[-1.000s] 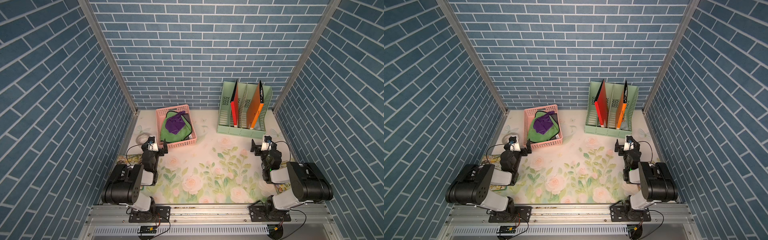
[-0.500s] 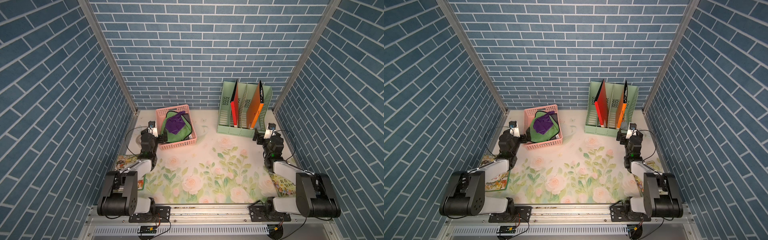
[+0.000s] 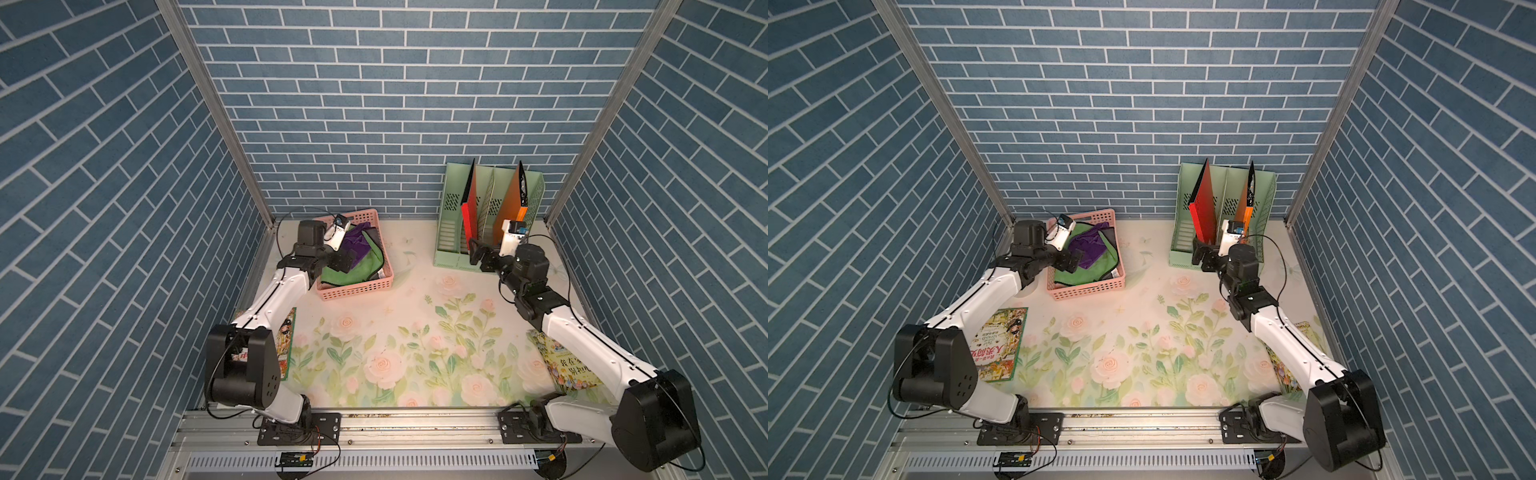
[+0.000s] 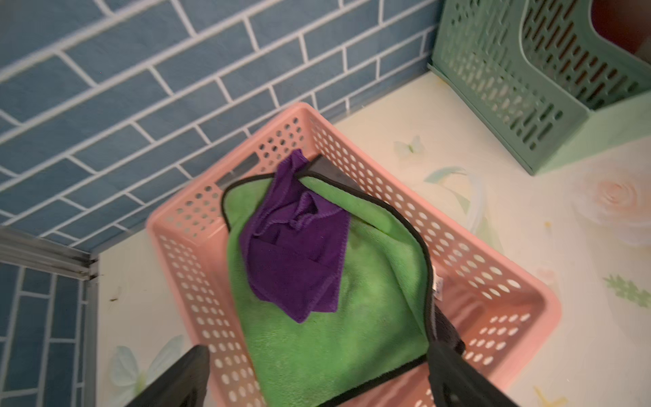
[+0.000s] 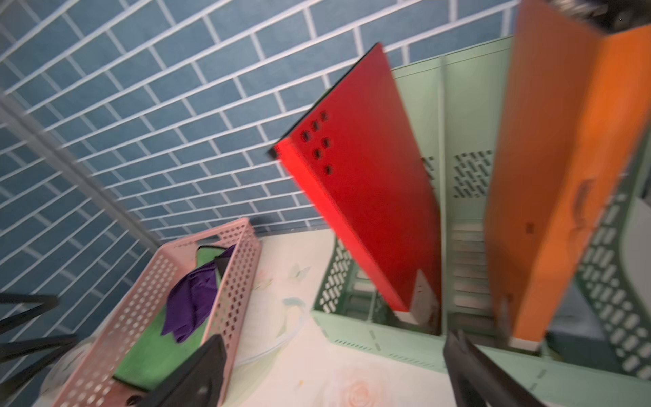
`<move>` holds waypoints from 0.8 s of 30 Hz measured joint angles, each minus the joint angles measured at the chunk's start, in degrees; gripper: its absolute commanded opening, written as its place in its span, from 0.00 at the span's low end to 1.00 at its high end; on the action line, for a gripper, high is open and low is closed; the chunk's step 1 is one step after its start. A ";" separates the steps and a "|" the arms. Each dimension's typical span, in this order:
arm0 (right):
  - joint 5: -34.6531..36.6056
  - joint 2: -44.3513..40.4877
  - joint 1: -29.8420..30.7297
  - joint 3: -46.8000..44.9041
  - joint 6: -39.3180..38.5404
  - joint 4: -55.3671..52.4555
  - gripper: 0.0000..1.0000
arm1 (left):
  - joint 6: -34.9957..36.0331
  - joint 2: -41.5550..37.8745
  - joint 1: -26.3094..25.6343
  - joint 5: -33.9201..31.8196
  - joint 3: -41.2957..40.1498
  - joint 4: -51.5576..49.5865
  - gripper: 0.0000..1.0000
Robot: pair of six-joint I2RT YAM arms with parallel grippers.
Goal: Fold the square dishcloth
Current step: Pick up the cleaning item from the bin.
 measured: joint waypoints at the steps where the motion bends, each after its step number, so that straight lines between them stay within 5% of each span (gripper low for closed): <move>1: 1.11 0.22 2.64 0.02 -0.55 -0.74 0.92 | 0.46 2.34 -0.96 -0.24 1.60 -1.36 0.90; 6: 8.68 2.60 13.66 -0.02 -2.93 -5.22 0.89 | 1.95 19.39 -2.10 -1.99 18.88 -9.60 0.68; 9: 12.26 3.28 18.36 -0.50 -3.96 -7.28 0.89 | 2.56 28.59 -1.88 -3.34 29.51 -13.90 0.68; 24: 16.37 3.28 22.67 -1.77 -3.93 -10.25 0.87 | 3.52 43.19 3.34 -7.50 48.46 -20.72 0.65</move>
